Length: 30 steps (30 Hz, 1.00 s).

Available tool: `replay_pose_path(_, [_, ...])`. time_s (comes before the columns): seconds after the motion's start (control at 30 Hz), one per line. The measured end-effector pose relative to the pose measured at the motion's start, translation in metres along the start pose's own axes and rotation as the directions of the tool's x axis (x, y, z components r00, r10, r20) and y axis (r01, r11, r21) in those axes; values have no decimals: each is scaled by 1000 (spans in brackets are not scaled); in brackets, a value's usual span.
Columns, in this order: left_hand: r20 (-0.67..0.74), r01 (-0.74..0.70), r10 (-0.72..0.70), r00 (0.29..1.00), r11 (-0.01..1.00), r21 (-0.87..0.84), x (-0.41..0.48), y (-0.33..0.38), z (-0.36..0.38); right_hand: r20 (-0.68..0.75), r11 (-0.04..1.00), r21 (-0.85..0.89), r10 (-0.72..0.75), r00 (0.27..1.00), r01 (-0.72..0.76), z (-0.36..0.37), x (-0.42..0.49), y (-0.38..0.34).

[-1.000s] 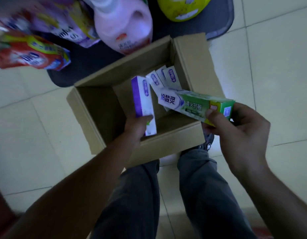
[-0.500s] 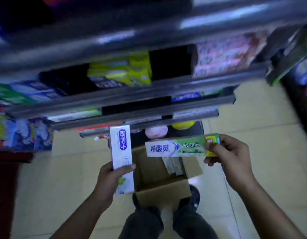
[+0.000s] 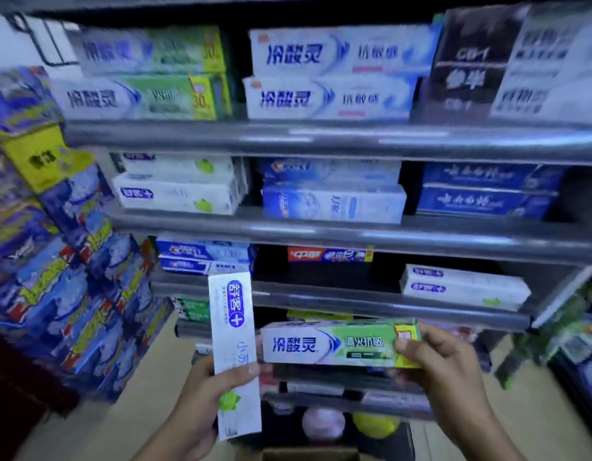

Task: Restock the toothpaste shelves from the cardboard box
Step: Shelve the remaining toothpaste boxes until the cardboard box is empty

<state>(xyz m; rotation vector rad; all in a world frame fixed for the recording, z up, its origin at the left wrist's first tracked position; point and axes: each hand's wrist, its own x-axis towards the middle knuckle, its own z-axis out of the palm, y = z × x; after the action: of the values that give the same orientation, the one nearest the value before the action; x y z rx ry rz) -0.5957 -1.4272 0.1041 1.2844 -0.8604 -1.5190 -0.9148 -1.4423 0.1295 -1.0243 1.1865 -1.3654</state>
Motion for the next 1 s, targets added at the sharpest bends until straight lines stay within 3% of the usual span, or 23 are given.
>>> replay_pose_path(0.23, [-60,-140,134,989,984,-111,-10,69,-25,119,983,102,-162,980,150,59,7,-62])
replay_pose_path(0.43, [-110,-327,312,944,929,-172,-15,134,-62,112,936,180,-325,939,303,125,14,-101])
replay_pose_path(0.57, [-196,-521,491,849,841,-148,-14,192,-85,88,869,66,-494,865,490,174,24,-137])
replay_pose_path(0.67, [-185,-620,599,779,781,-79,-13,236,-100,68,792,-102,-598,799,601,206,37,-163])
replay_pose_path(0.8, [-147,-699,688,711,715,-33,-5,284,-116,10,691,-130,-716,698,711,248,59,-193])
replay_pose_path(1.0, [-110,-732,725,679,681,-26,24,321,-134,-54,688,-222,-716,695,691,284,95,-209])
